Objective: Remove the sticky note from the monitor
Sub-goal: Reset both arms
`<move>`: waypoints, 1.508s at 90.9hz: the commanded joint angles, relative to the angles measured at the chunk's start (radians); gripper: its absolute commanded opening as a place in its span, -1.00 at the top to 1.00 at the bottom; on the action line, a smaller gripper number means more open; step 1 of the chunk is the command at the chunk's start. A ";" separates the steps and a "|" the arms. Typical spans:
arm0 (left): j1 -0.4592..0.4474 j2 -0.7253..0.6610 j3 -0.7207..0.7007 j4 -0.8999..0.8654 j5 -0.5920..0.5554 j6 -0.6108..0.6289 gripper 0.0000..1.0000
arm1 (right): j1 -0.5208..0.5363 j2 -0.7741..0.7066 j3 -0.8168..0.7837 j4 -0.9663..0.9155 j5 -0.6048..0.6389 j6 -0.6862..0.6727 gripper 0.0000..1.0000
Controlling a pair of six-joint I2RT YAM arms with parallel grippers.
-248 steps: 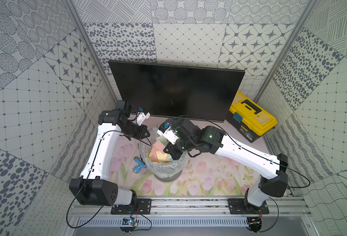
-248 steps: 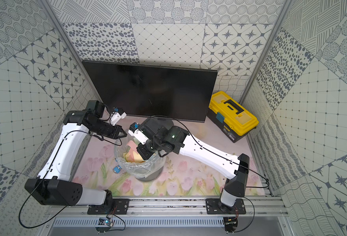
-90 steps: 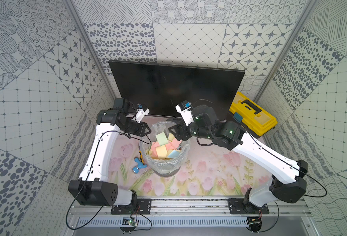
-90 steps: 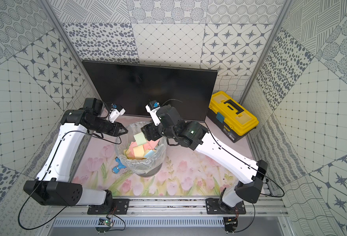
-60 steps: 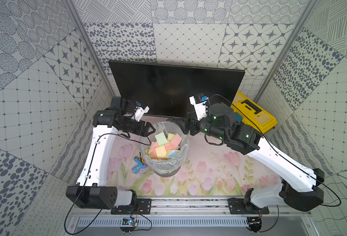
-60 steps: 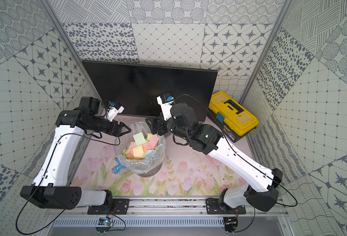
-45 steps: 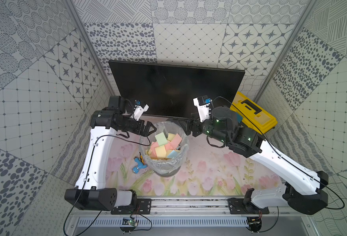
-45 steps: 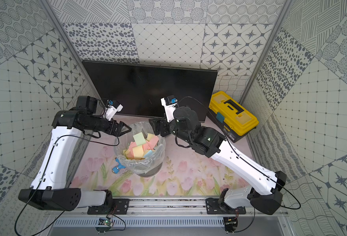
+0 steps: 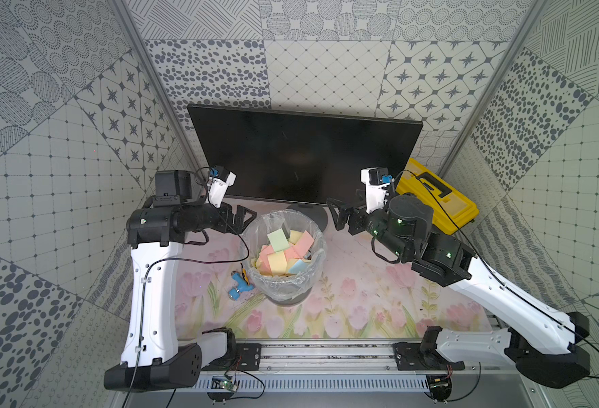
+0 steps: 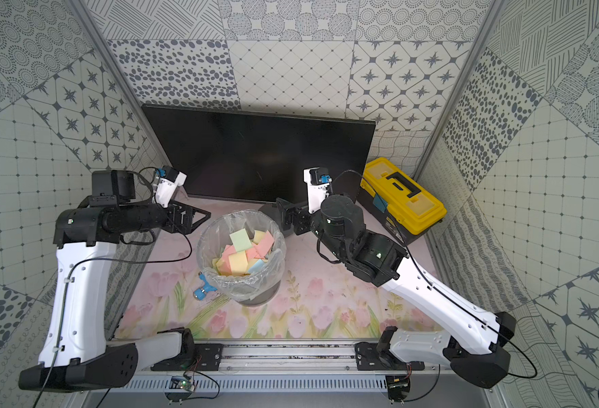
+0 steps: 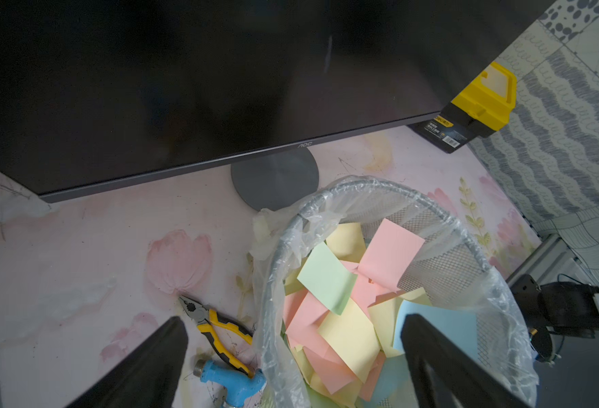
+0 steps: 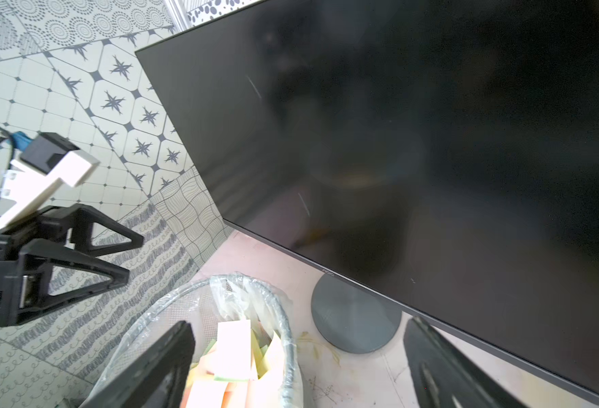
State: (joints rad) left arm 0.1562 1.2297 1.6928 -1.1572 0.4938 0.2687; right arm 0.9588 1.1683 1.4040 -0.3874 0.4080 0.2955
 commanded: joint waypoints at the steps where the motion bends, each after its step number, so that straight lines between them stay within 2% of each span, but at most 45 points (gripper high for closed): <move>1: 0.074 -0.054 -0.063 0.129 0.034 -0.037 -0.99 | -0.003 -0.061 -0.052 0.070 0.114 -0.030 -0.94; 27: 0.139 -0.152 -0.235 0.168 0.006 -0.039 -0.99 | -0.002 -0.242 -0.284 0.099 0.211 0.013 -0.94; 40: 0.165 -0.225 -0.391 0.228 -0.059 -0.039 -0.99 | -0.002 -0.367 -0.424 0.098 0.284 0.066 -0.94; 50: 0.166 -0.262 -0.514 0.272 -0.048 -0.007 -0.99 | -0.002 -0.434 -0.520 0.096 0.300 0.084 -0.94; 85: 0.166 -0.322 -0.860 0.504 -0.027 -0.131 -0.99 | -0.002 -0.570 -0.758 0.007 0.353 0.093 -0.94; 95: 0.166 -0.346 -0.856 0.530 0.013 -0.148 -0.99 | -0.003 -0.584 -0.779 0.007 0.348 0.090 -0.94; 113: 0.164 -0.361 -0.756 0.473 0.250 -0.149 -0.99 | -0.002 -0.584 -0.786 0.007 0.324 0.095 -0.94; 137: 0.164 -0.383 -0.623 0.465 0.301 -0.259 -0.99 | -0.004 -0.611 -0.787 0.007 0.323 0.082 -0.94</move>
State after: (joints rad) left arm 0.3214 0.8581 0.9874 -0.6647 0.7067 0.0566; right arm 0.9585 0.5785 0.6250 -0.4091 0.7303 0.3786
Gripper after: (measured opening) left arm 0.992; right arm 0.971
